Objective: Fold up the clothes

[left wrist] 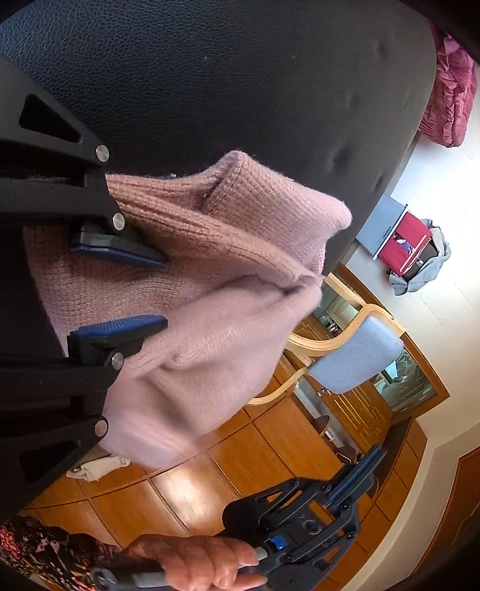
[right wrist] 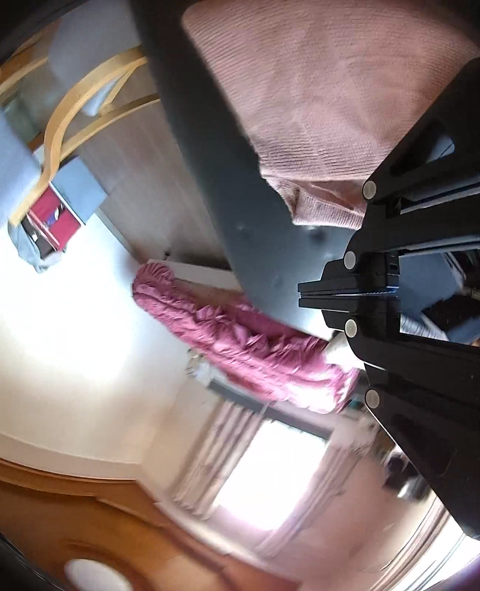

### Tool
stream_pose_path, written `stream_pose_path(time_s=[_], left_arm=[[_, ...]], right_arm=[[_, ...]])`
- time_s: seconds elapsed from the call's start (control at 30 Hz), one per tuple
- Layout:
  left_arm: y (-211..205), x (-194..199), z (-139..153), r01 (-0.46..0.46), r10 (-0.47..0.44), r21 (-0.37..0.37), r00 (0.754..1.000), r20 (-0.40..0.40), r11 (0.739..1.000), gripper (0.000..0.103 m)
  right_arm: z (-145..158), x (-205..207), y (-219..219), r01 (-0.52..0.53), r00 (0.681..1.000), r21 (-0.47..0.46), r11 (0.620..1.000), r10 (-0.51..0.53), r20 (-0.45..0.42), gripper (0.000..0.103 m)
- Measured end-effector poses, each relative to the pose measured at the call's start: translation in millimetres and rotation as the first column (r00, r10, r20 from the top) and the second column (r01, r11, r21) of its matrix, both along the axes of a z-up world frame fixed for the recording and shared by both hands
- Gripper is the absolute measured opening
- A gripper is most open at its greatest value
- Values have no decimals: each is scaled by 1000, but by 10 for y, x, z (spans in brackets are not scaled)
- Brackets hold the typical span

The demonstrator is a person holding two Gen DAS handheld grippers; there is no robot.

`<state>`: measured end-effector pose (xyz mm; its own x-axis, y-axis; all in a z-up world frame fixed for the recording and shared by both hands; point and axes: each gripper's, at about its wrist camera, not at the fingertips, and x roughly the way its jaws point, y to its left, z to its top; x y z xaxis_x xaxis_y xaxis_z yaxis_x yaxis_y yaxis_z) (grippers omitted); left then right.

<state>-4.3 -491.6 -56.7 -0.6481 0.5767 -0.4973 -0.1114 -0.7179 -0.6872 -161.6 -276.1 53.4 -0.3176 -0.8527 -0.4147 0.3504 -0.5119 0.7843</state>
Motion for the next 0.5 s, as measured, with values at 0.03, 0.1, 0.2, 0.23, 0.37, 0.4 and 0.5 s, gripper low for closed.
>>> stream_pose_path(time_s=[0.03, 0.1, 0.2, 0.23, 0.37, 0.4, 0.5], left_arm=[[-11, -5, -4, 1, -1, 10, 1000, -1, 1000, 26], [-32, -15, -12, 2, -2, 30, 1000, -2, 1000, 26], [-70, -18, -21, 14, -14, 84, 1000, 0, 996, 26], [-85, -16, -24, 21, -21, 110, 1000, 2, 994, 26], [-208, 25, -42, 45, -50, 232, 999, 15, 972, 28], [-252, 15, -53, 45, -53, 275, 998, 23, 960, 30], [-267, -91, -98, 31, -60, 327, 995, 79, 945, 33]], right_arm=[[-13, 35, -70, -24, 1000, 35, 999, 24, -10, 1], [-44, 99, -145, -53, 997, 146, 988, 60, -47, 1], [-46, 206, -36, -28, 991, 278, 960, 63, -119, 2], [-67, 244, 74, -7, 988, 339, 941, 58, -141, 7], [-272, 406, 328, 27, 975, 551, 834, 100, -199, 8], [-359, 452, 389, 10, 974, 574, 819, 121, -191, 8], [-545, 646, 503, -73, 974, 544, 836, 177, -141, 8]])
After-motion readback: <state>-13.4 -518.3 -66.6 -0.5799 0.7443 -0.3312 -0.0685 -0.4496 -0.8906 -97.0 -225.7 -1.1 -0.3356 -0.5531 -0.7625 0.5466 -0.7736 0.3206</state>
